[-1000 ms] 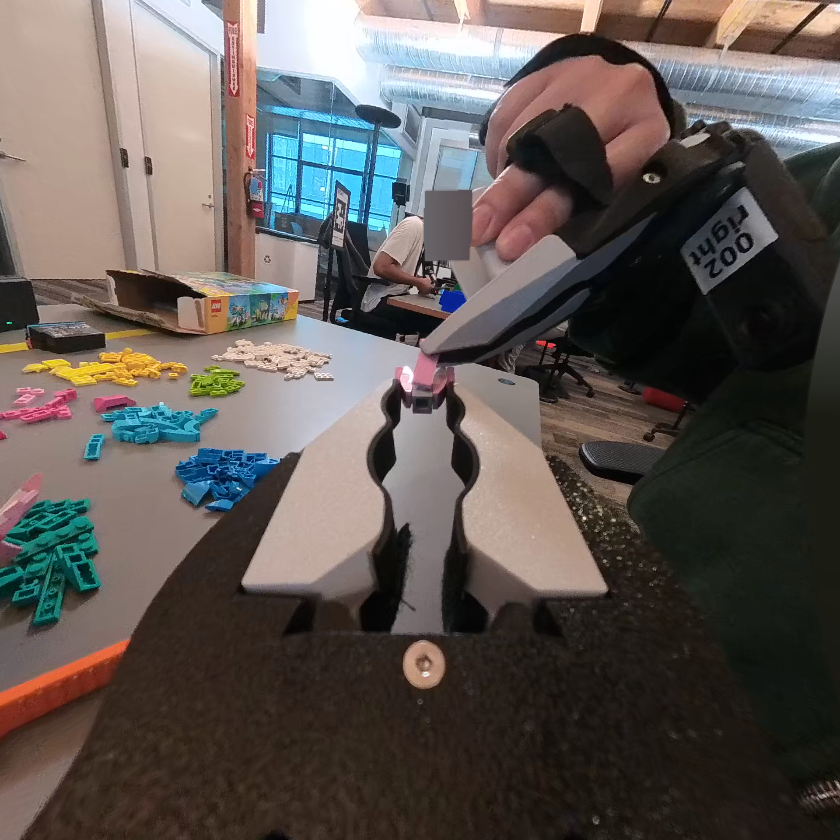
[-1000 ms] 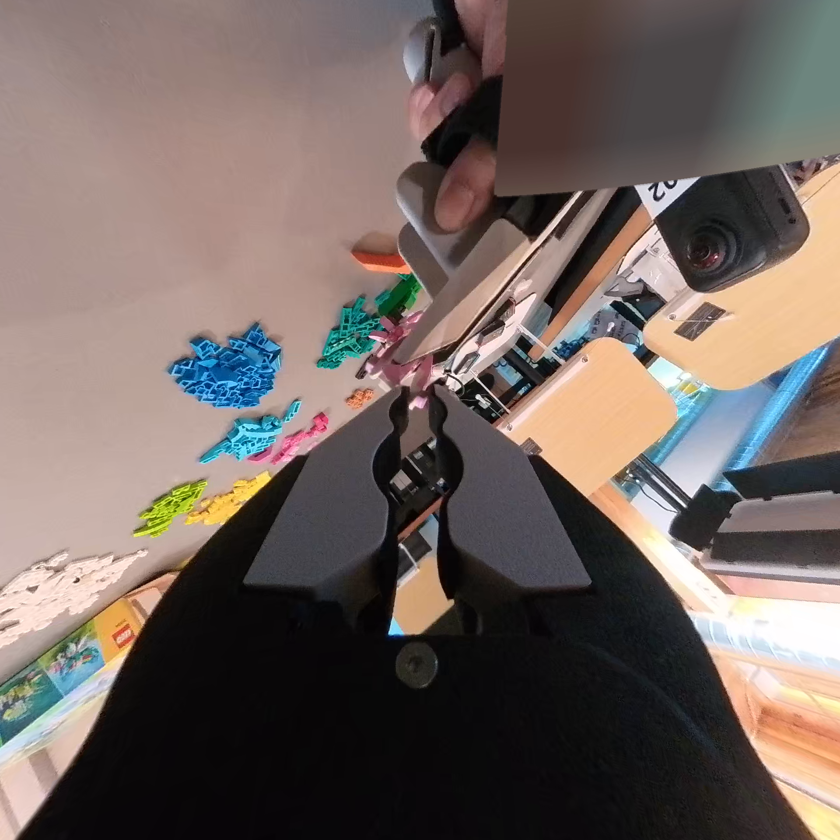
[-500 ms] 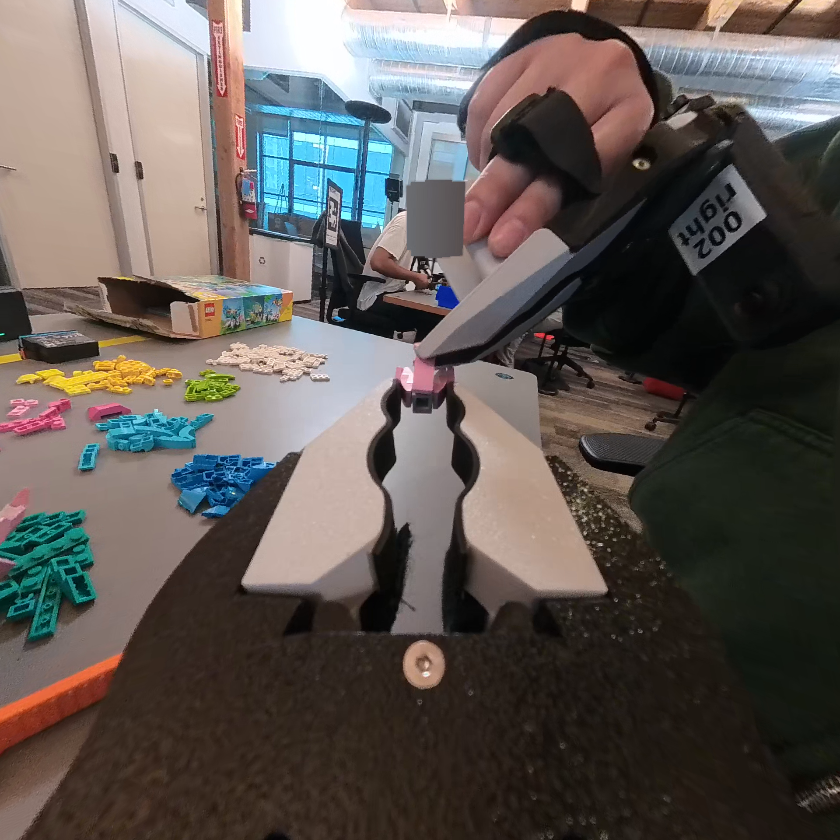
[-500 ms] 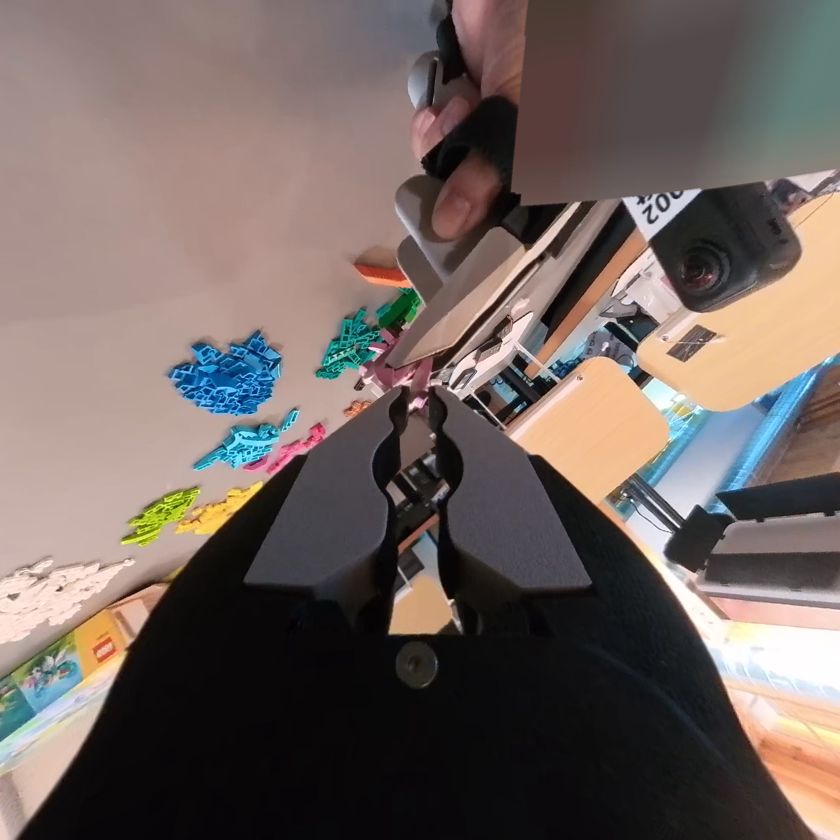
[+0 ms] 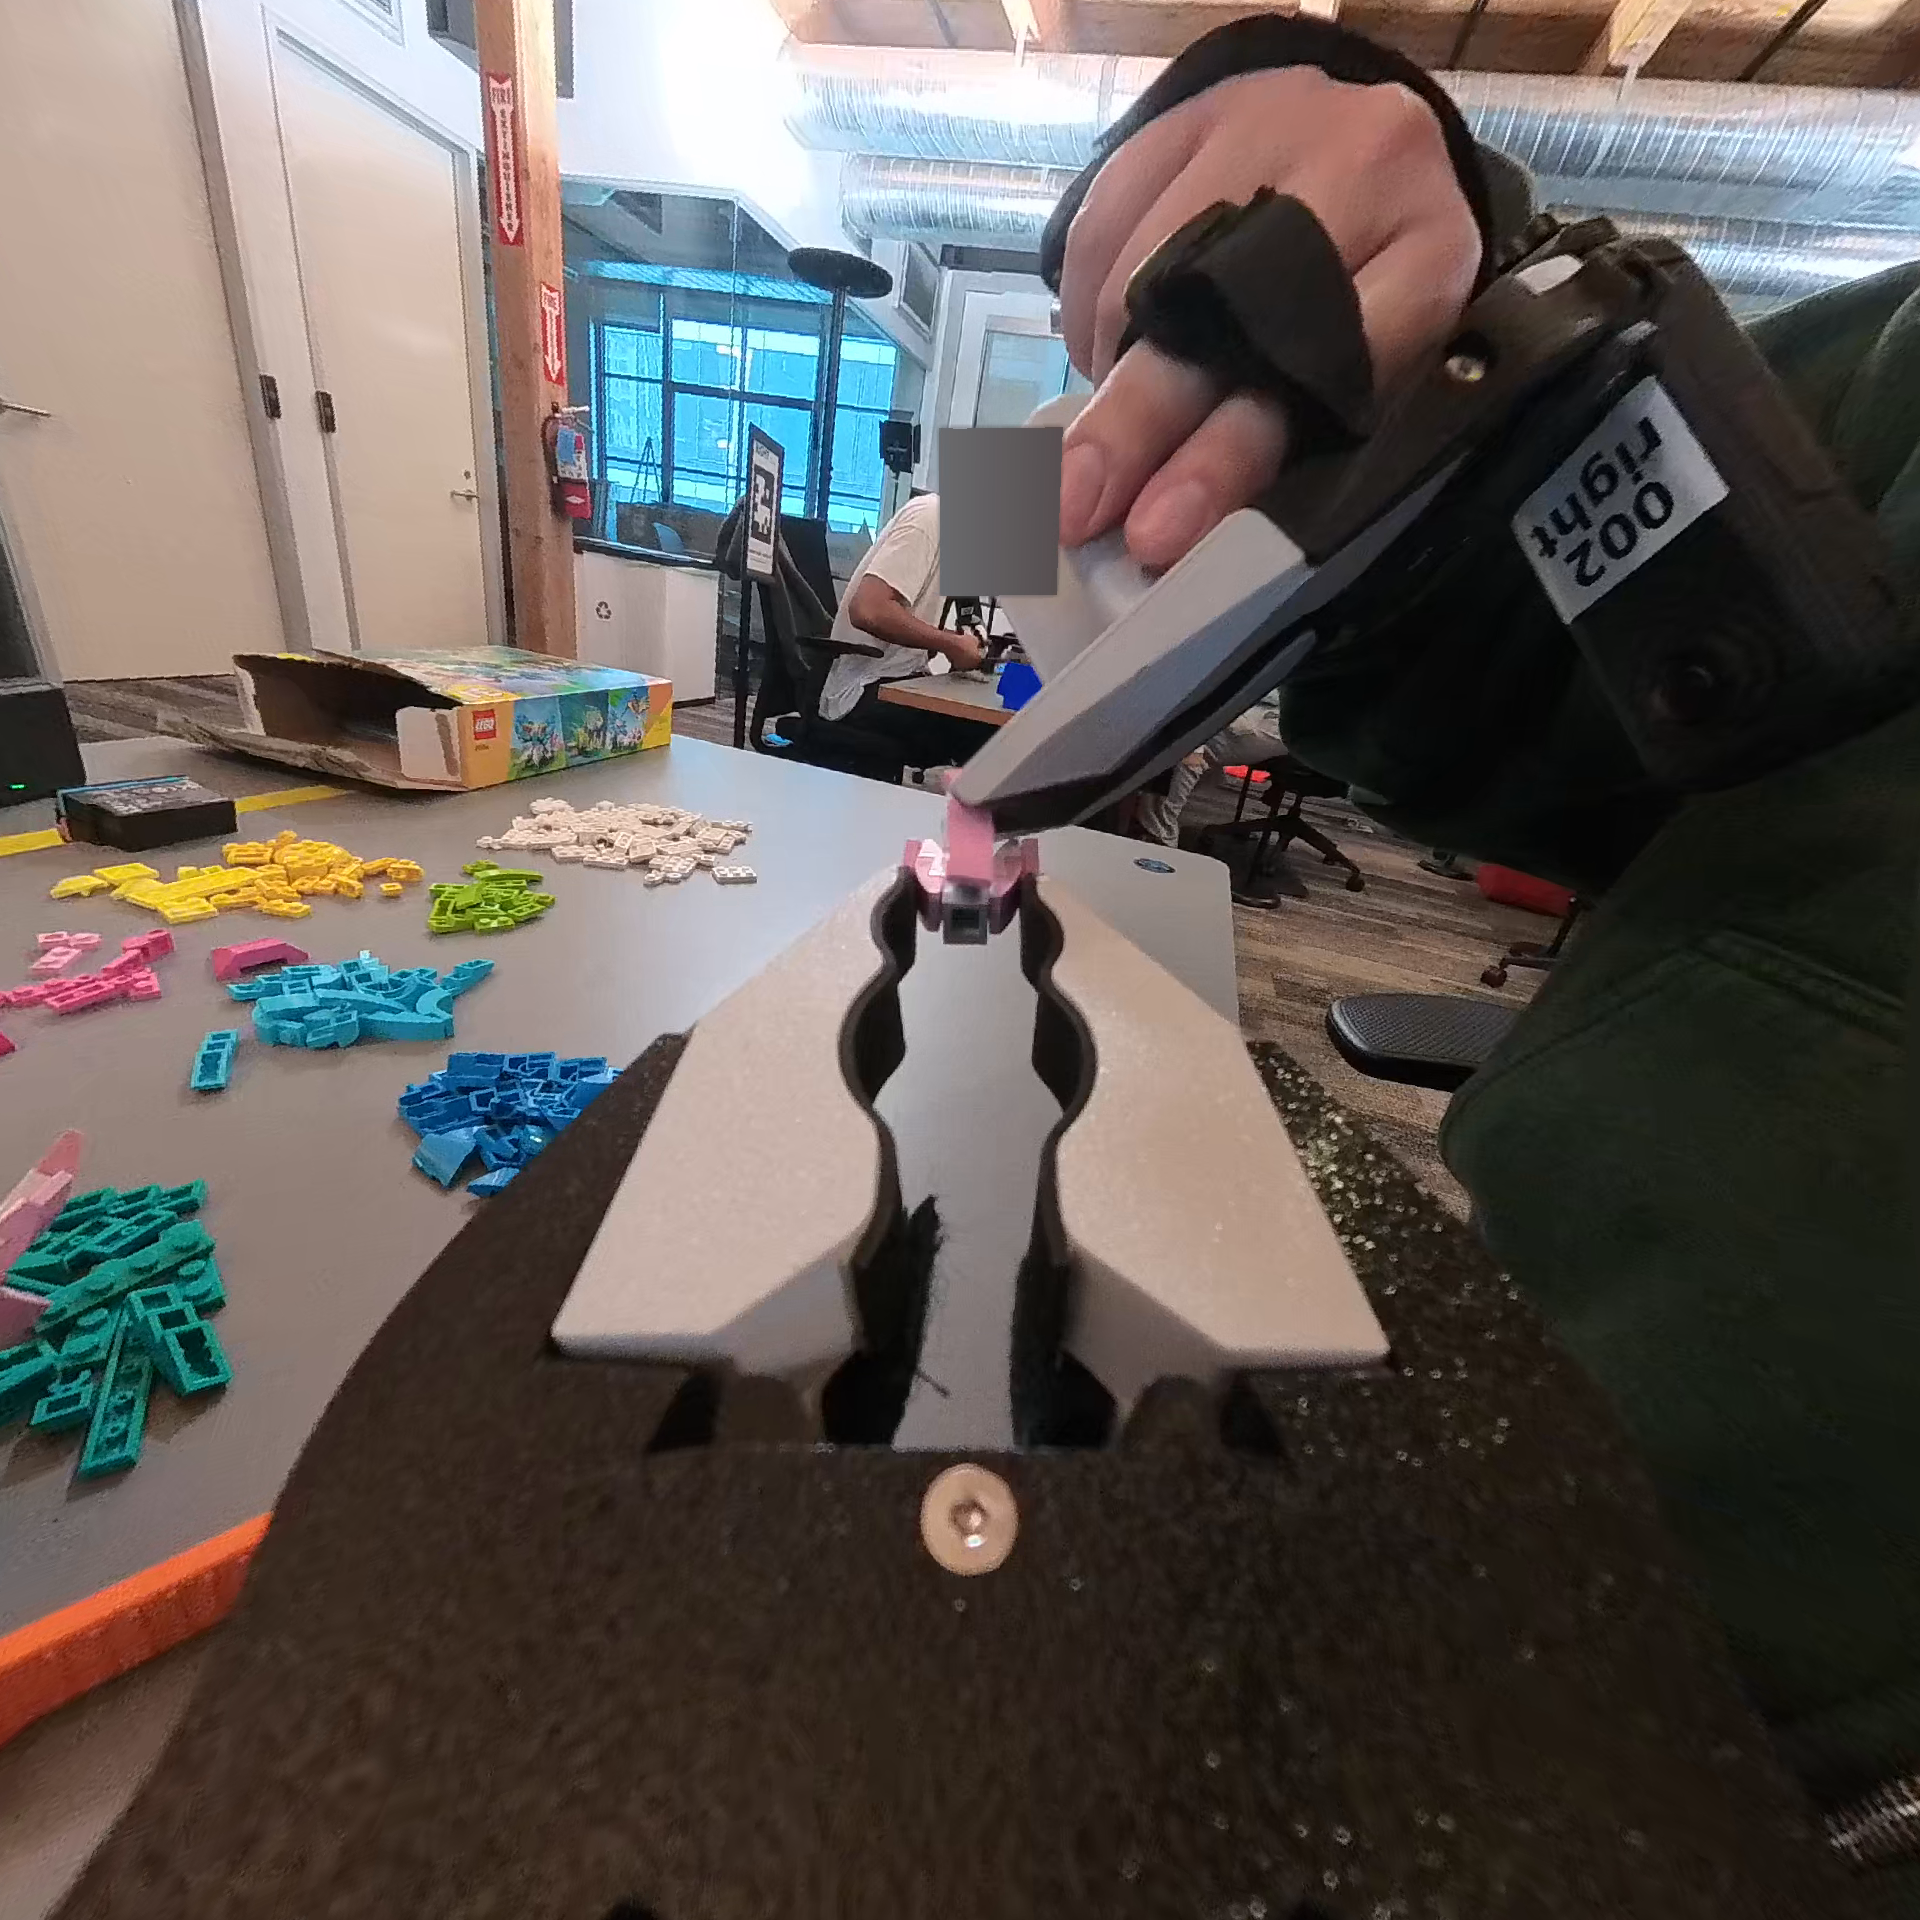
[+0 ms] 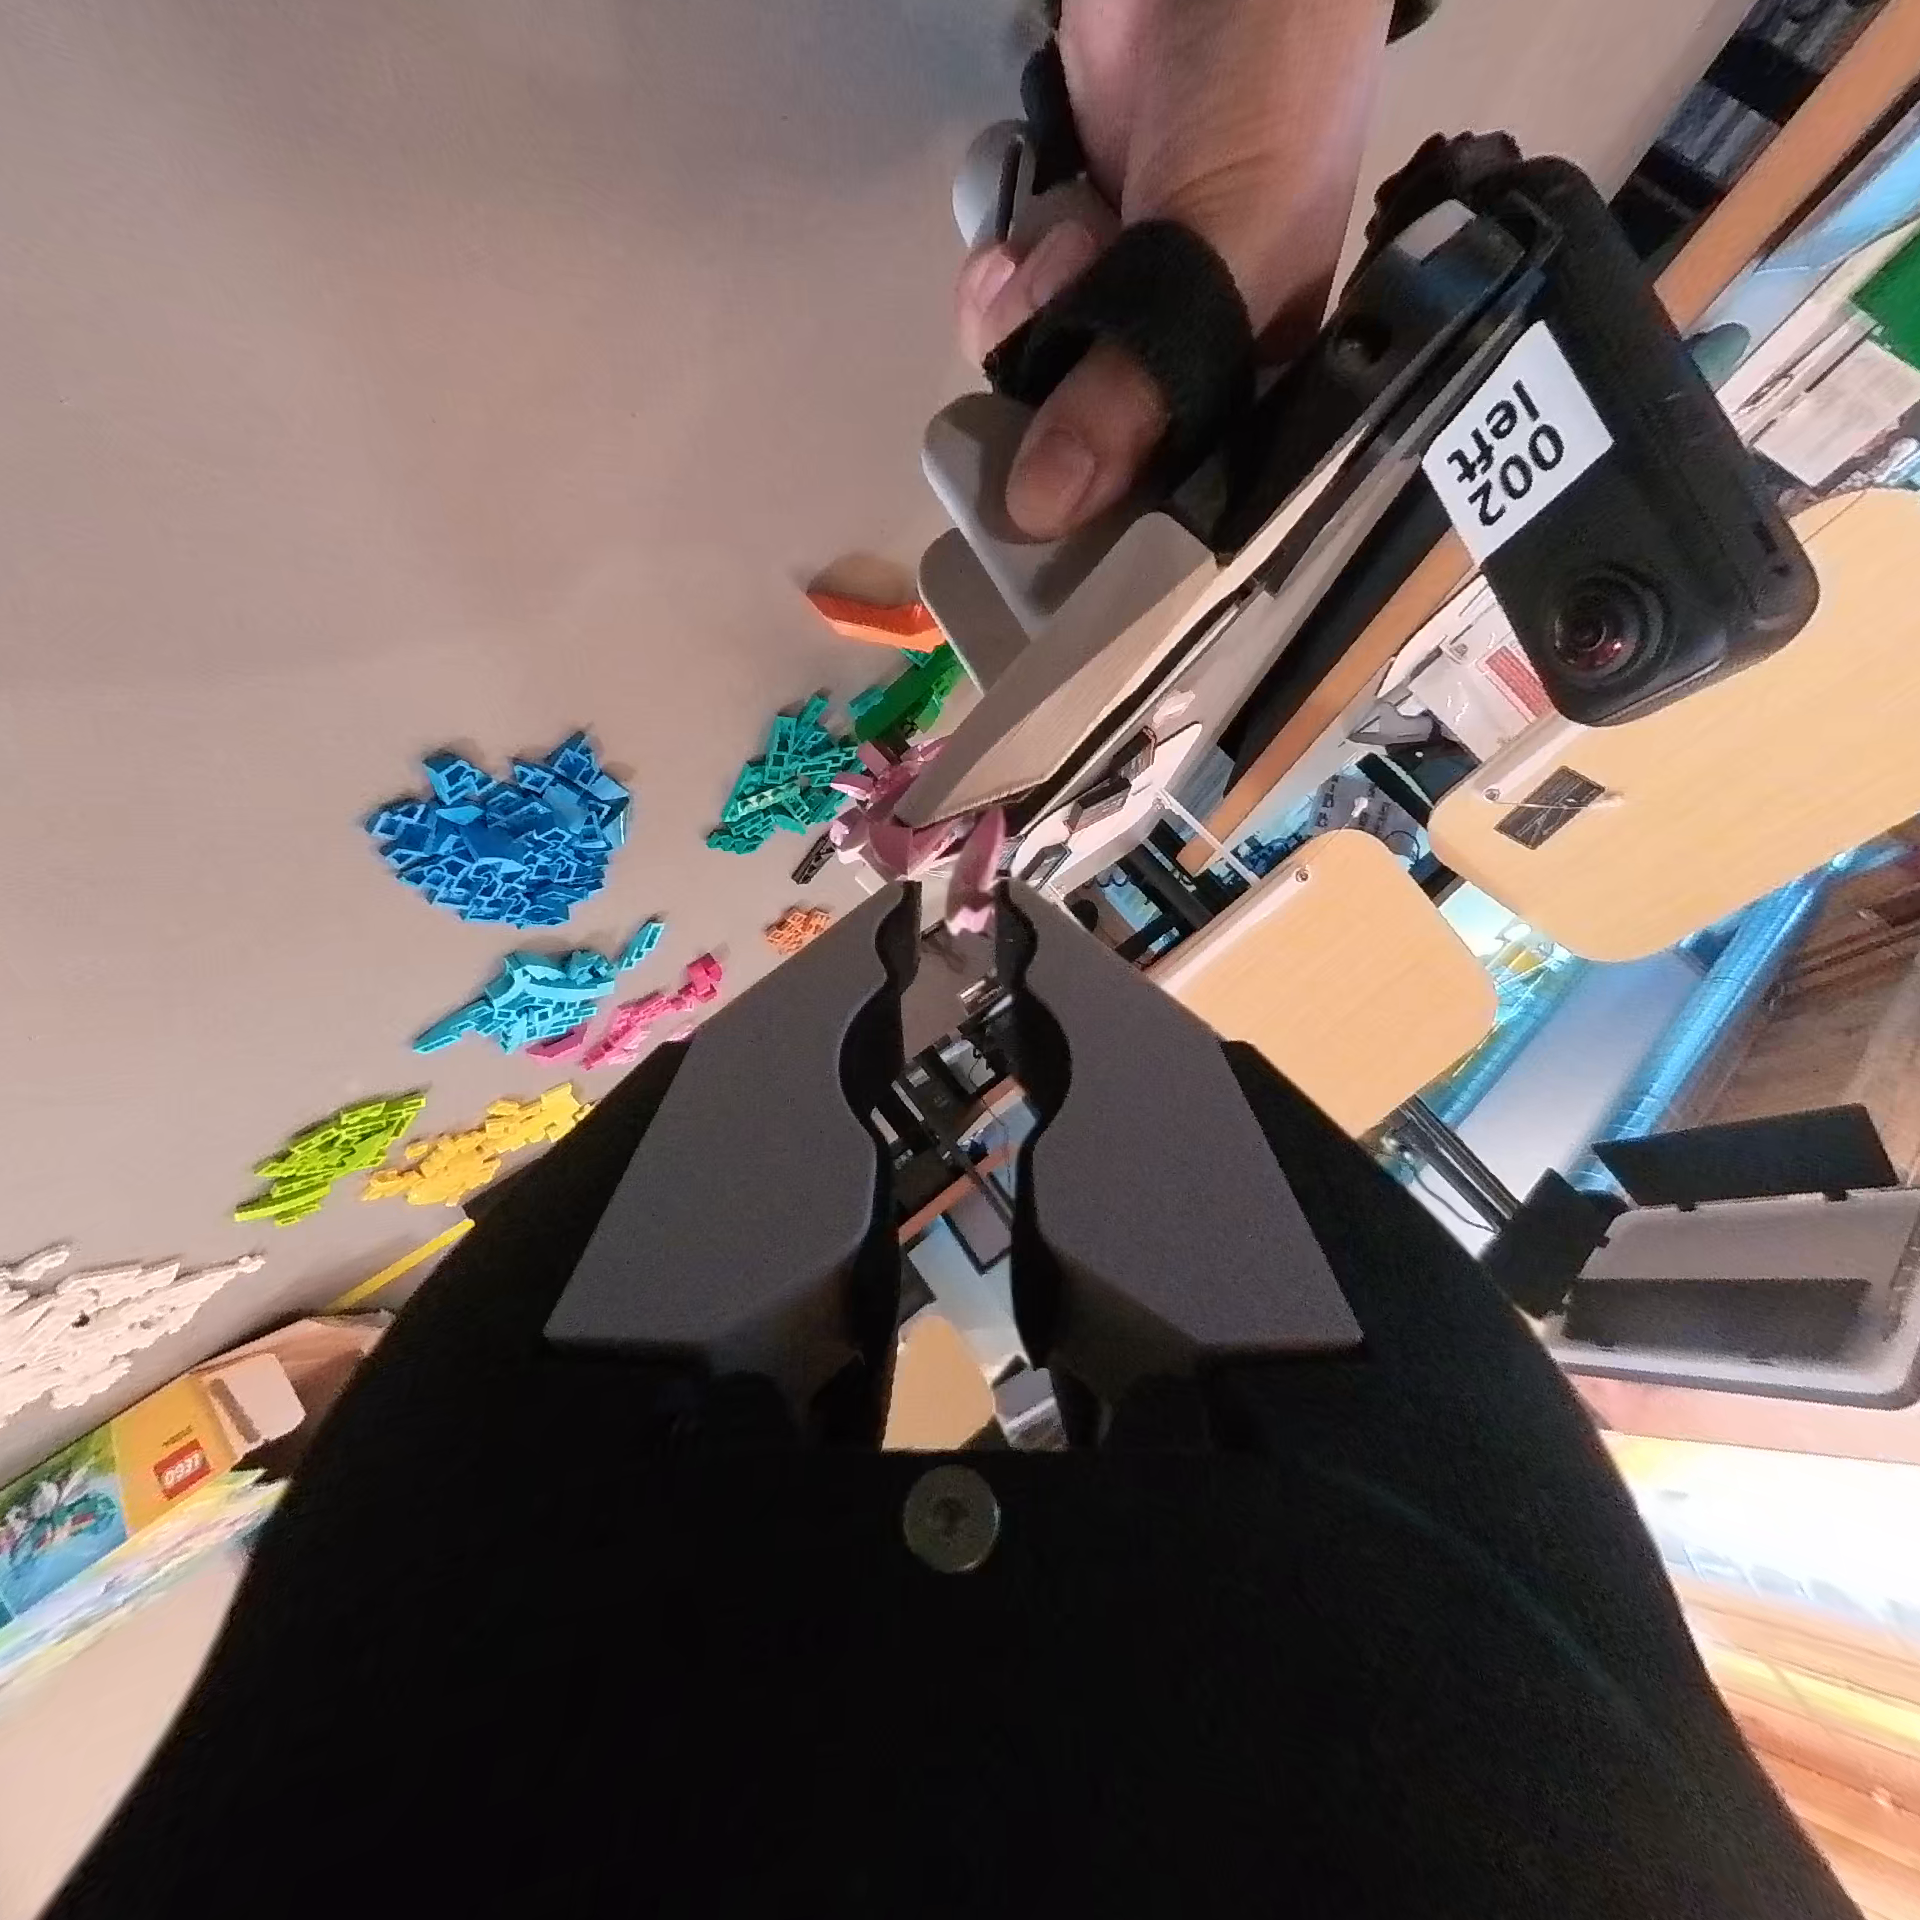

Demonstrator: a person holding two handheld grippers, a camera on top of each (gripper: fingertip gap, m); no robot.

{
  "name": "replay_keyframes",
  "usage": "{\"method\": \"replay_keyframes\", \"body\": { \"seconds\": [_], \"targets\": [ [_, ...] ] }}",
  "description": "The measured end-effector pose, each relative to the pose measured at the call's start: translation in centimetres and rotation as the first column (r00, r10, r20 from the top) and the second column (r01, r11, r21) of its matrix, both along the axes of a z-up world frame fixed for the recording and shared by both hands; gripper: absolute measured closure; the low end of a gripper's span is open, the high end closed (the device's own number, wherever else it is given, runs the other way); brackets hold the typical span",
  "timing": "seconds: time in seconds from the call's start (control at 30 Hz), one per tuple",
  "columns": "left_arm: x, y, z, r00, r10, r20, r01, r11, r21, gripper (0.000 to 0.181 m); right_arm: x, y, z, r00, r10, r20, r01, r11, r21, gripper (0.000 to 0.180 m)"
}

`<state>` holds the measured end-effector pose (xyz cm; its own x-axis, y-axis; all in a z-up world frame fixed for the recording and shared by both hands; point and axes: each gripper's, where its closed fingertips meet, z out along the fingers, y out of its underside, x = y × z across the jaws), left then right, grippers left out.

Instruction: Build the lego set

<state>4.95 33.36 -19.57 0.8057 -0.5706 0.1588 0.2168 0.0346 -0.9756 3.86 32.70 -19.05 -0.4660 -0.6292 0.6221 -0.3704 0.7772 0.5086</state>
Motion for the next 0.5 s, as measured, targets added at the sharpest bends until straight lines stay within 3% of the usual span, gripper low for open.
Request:
{"method": "replay_keyframes", "body": {
  "seconds": [0.03,0.5],
  "targets": [
    [-0.01,0.03,-0.02,1.0,0.003,-0.004,-0.003,1.0,-0.001,0.164,0.03,-0.01,0.03,1.0,0.001,0.0,-0.001,1.0,0.002,0.166],
    [0.05,0.06,-0.01,1.0,0.013,-0.02,-0.013,1.0,0.001,0.164,0.45,0.12,-0.22,1.0,-0.004,0.02,0.003,1.0,0.03,0.163]
  ]
}}
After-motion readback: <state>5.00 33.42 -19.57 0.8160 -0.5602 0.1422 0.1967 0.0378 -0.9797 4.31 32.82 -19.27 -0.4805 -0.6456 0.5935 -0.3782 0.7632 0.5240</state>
